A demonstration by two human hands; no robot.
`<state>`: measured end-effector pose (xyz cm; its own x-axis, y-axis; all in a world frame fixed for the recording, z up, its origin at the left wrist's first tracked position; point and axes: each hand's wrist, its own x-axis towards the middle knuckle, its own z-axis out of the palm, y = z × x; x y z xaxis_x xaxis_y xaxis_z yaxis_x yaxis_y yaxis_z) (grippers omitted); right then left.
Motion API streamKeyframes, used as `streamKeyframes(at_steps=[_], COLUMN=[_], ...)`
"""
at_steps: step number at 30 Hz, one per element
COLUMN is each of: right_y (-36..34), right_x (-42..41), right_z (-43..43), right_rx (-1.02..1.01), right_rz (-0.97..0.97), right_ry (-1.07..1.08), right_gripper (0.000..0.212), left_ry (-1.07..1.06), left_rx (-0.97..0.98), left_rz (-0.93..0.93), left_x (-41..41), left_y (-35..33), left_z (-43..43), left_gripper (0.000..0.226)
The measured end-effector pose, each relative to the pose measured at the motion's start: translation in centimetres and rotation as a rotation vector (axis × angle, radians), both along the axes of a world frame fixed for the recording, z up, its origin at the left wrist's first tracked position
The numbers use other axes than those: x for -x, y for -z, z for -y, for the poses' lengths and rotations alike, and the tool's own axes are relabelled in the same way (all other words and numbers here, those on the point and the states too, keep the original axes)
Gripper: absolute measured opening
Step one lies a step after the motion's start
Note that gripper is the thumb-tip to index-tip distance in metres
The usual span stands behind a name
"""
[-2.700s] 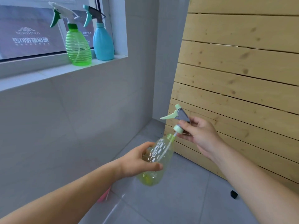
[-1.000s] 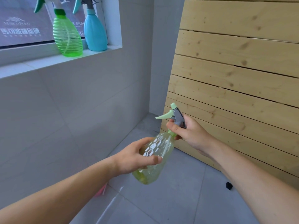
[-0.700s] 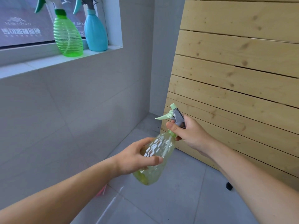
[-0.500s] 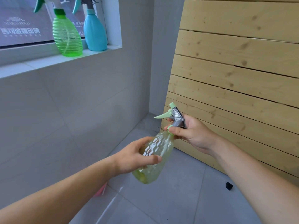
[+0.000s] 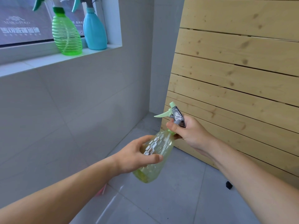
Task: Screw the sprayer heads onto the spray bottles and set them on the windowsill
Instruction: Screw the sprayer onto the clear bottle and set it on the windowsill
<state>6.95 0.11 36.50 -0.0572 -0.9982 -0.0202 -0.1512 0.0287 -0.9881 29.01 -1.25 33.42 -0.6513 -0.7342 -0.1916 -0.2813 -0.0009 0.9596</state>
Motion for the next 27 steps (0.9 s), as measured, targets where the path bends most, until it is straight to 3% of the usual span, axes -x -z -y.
streamKeyframes(at_steps=[2,6,11,18,22,27], right_y=[0.0,-0.8,-0.3,-1.5,-1.6,-1.6], right_x=[0.0,0.4,-0.4,-0.6,-1.5,-2.4], right_z=[0.1,-0.1,0.0,-0.6,-0.9,-0.8], right_rx=[-0.014,-0.017,-0.002,-0.100,-0.095,-0.084], right_rz=[-0.014,0.186,0.043,0.627,0.676,0.649], right_ry=[0.009,-0.074,0.037,-0.085,-0.134,-0.059], right_gripper=[0.036,0.030,0.026,0.038,0.041,0.023], left_ry=[-0.008,-0.007,-0.033,0.042,0.061,0.004], left_rx=[-0.001,-0.041,-0.033,-0.303,-0.369,-0.204], left_rz=[-0.011,-0.029,0.002,-0.170,-0.194,-0.120], left_x=[0.0,-0.1,-0.1,0.3,0.4,0.6], left_y=[-0.2,-0.5,-0.4,-1.2,-1.4,-1.4], left_z=[0.0,0.1,0.0,-0.3,-0.6,-0.9], left_gripper=[0.046,0.051,0.054,0.057,0.064,0.048])
